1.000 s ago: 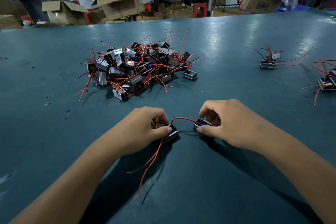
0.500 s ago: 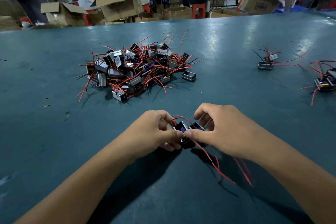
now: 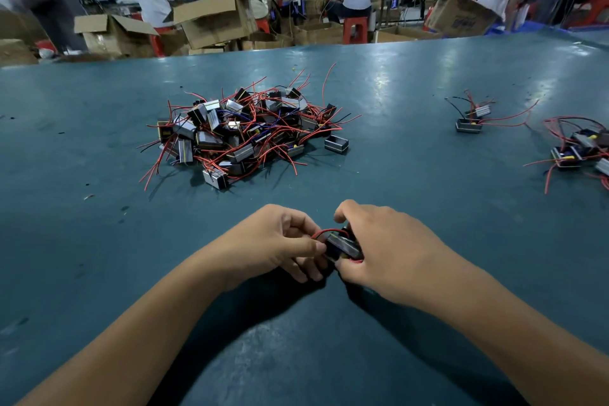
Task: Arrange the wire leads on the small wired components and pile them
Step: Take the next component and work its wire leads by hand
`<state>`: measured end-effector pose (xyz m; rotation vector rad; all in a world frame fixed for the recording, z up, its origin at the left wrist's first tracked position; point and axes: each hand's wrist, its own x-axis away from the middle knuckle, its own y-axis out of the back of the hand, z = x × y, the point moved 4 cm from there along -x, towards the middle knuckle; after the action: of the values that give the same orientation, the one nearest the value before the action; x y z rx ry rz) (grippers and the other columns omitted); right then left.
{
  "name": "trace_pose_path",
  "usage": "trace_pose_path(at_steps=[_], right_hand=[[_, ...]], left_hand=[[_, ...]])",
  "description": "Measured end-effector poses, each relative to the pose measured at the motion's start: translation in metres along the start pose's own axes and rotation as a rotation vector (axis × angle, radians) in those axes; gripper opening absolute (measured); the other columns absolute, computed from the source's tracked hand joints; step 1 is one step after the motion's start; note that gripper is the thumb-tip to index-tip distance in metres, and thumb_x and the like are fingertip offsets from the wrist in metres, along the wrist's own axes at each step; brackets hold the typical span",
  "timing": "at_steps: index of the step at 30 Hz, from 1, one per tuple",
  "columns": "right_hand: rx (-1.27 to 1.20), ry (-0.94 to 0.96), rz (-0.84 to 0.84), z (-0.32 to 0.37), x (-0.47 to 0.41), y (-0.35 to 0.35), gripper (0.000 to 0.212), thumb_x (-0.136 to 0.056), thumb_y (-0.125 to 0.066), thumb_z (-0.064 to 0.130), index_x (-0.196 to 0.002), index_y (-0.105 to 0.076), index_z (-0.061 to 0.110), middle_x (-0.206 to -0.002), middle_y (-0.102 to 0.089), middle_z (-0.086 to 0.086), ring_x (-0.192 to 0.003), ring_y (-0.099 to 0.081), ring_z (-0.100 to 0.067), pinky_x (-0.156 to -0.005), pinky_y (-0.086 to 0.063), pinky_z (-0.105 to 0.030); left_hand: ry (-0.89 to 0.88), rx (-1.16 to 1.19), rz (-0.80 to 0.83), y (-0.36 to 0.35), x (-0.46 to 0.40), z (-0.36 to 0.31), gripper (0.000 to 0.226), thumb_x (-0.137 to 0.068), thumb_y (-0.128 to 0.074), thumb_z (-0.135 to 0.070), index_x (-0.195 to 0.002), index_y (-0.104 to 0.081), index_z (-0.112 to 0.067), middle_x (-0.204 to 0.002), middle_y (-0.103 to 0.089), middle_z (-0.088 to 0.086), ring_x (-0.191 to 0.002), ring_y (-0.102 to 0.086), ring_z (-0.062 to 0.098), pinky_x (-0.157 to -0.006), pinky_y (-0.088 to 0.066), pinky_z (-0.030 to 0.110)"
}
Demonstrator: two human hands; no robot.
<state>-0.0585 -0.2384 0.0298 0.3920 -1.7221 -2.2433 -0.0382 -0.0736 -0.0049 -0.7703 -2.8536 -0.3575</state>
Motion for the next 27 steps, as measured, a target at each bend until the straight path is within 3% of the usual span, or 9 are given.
trace_pose_path(at_steps=[6, 10, 19, 24, 26, 27], right_hand=[[-0.076, -0.076, 0.009, -0.017, -0.008, 0.003, 0.049, -0.083, -0.067, 0.041, -0.123, -0.046, 0.02, -0.108, -0.06, 0.0, -0.099, -0.057, -0.023, -0.082, -0.048, -0.036], [-0.137, -0.219, -0.002, -0.063, -0.01, 0.027, 0.046, -0.077, -0.073, 0.038, -0.114, -0.05, 0.022, -0.099, -0.063, 0.0, -0.09, -0.06, -0.024, -0.079, -0.052, -0.038], [0.229, -0.558, -0.096, -0.184, -0.015, 0.086, 0.046, -0.075, -0.071, 0.039, -0.103, -0.051, 0.009, -0.095, -0.06, -0.014, -0.09, -0.058, -0.033, -0.07, -0.047, -0.035], [0.25, -0.568, -0.126, -0.205, -0.033, 0.091, 0.031, -0.068, -0.07, 0.033, -0.07, -0.052, 0.007, -0.063, -0.056, -0.01, -0.061, -0.054, -0.024, -0.05, -0.034, -0.027], [0.229, -0.561, -0.132, -0.207, -0.046, 0.086, 0.029, -0.068, -0.07, 0.03, -0.068, -0.053, 0.006, -0.064, -0.058, -0.011, -0.06, -0.054, -0.023, -0.05, -0.034, -0.026], [0.205, -0.564, -0.141, -0.21, -0.054, 0.086, 0.028, -0.071, -0.071, 0.028, -0.076, -0.056, 0.004, -0.072, -0.062, -0.014, -0.065, -0.057, -0.026, -0.053, -0.038, -0.028]], left_hand=[[-0.132, 0.091, -0.093, -0.001, -0.008, -0.002, 0.029, -0.085, -0.073, -0.013, -0.107, -0.062, 0.003, -0.085, -0.072, 0.019, -0.069, -0.07, 0.026, -0.059, -0.058, 0.029], [-0.178, -0.008, -0.246, 0.009, -0.015, 0.004, 0.006, -0.096, -0.064, -0.004, -0.1, -0.063, 0.0, -0.075, -0.071, 0.012, -0.06, -0.066, 0.021, -0.054, -0.056, 0.028], [-0.275, -0.232, -0.371, 0.014, -0.016, 0.004, 0.007, -0.098, -0.062, -0.01, -0.092, -0.067, -0.012, -0.069, -0.07, 0.008, -0.054, -0.062, 0.017, -0.051, -0.053, 0.028], [-0.27, -0.239, -0.379, 0.014, -0.016, 0.003, 0.008, -0.098, -0.062, -0.011, -0.092, -0.067, -0.012, -0.07, -0.07, 0.008, -0.054, -0.061, 0.017, -0.051, -0.053, 0.029], [-0.266, -0.239, -0.379, 0.014, -0.015, 0.003, 0.008, -0.098, -0.062, -0.011, -0.092, -0.067, -0.011, -0.07, -0.07, 0.008, -0.054, -0.061, 0.017, -0.052, -0.053, 0.029], [-0.266, -0.241, -0.379, 0.014, -0.015, 0.003, 0.008, -0.098, -0.062, -0.011, -0.092, -0.067, -0.011, -0.07, -0.07, 0.009, -0.054, -0.061, 0.016, -0.052, -0.053, 0.029]])
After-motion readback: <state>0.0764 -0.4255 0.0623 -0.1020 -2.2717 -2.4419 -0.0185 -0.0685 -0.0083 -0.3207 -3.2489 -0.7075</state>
